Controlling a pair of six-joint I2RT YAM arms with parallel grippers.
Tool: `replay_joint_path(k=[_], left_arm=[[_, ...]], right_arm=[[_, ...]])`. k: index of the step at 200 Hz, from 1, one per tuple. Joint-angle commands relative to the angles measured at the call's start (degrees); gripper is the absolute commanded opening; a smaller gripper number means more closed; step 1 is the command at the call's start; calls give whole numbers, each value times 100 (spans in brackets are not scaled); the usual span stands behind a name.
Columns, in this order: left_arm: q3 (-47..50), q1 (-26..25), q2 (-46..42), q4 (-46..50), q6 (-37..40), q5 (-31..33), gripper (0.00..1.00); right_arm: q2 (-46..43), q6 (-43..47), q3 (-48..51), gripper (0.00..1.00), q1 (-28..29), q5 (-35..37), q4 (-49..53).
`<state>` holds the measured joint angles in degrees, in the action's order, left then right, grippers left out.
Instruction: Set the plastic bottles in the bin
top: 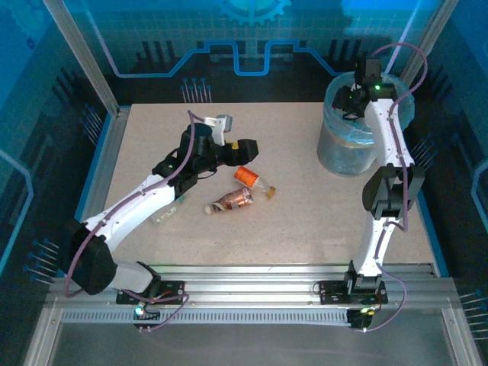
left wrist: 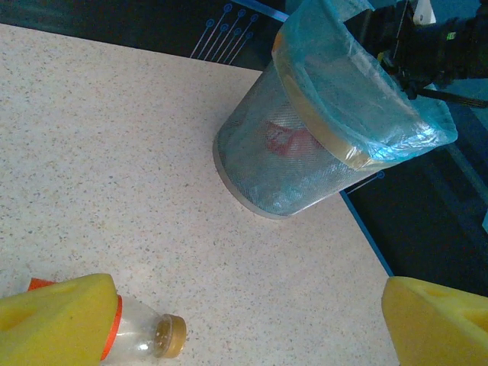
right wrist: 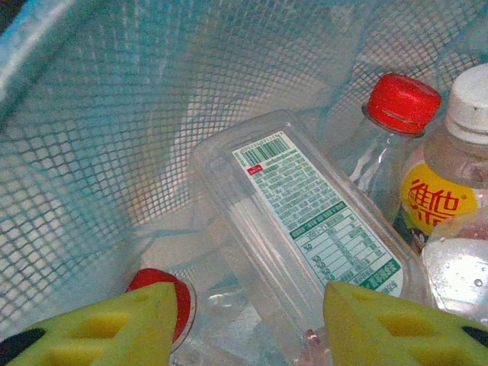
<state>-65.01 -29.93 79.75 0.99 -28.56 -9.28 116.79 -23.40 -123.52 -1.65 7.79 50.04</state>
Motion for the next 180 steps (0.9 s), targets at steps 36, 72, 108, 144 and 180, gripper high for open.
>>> replay_joint_path(k=[36, 72, 108, 144, 180], left_arm=[[68, 46, -319, 138, 175, 282, 91], [199, 40, -735, 520, 572, 792, 91], [584, 72, -1325, 1072, 940, 1320, 92], [1105, 177, -1939, 1715, 1053, 1650, 92], [1783, 217, -2352, 2101, 914, 1841, 93]], right_arm=[[-566, -184, -554, 66, 11, -249, 166], [-1463, -137, 6, 69, 339, -75, -236], [-2697, 115, 1655, 70, 1106, -109, -1264], [-3578, 1187, 3555, 70, 2541, -1003, -2567], [-3069, 2253, 4148, 69, 3744, -1101, -2310]])
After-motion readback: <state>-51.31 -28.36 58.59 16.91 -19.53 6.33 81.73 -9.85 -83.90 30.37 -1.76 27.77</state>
